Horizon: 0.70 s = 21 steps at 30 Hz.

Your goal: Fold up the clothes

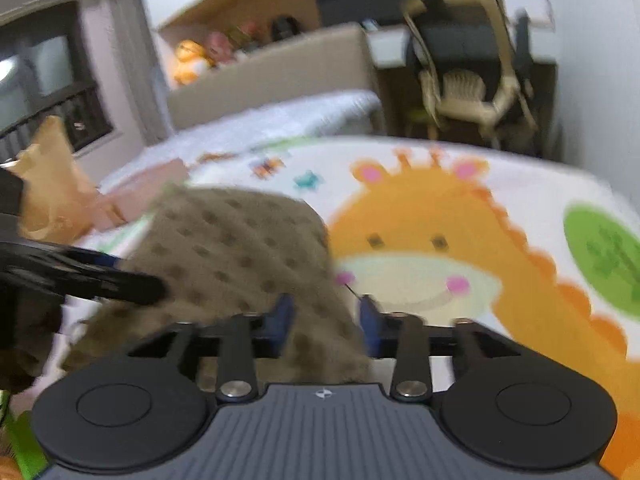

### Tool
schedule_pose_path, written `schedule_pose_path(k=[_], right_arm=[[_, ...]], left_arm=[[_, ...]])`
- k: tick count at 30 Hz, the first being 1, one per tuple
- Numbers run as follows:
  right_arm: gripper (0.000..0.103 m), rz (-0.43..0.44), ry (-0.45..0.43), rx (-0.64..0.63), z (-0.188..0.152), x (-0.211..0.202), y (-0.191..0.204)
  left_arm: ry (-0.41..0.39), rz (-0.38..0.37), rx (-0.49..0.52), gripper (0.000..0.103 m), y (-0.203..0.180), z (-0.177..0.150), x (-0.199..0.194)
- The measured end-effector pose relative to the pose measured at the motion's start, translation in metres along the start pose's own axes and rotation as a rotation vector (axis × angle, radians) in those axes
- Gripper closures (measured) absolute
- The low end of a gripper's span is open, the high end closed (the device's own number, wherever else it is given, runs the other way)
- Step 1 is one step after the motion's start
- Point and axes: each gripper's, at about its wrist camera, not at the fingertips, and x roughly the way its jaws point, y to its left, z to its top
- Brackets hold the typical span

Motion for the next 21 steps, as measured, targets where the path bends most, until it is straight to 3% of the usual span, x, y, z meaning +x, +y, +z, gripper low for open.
schedule_pose_path(k=[2, 7, 12, 15, 17, 21], right_arm=[[0.039, 0.047, -0.046, -0.049, 0.007, -0.01, 0.015], [0.025, 0.134, -0.058, -0.08, 0.017, -0.008, 0.037], [0.001, 0.105, -0.061, -0.087, 0.011, -0.005, 0.033], [0.0, 0.094, -0.059, -0.099, 0.011, -0.007, 0.034], [0.0, 0.087, -0.057, -0.106, 0.01, -0.008, 0.034], [0.0, 0.15, -0.057, -0.151, 0.012, -0.007, 0.053]], left_arm=[[0.006, 0.002, -0.012, 0.003, 0.002, -0.001, 0.002], [0.008, -0.005, -0.04, 0.003, 0.005, 0.0, -0.005], [-0.065, -0.022, -0.066, 0.004, 0.01, 0.008, -0.036], [-0.176, -0.127, -0.119, 0.004, 0.017, 0.021, -0.062], [-0.209, -0.229, -0.154, 0.004, 0.021, 0.031, -0.069], [-0.129, -0.34, -0.209, 0.004, 0.025, 0.045, -0.038]])
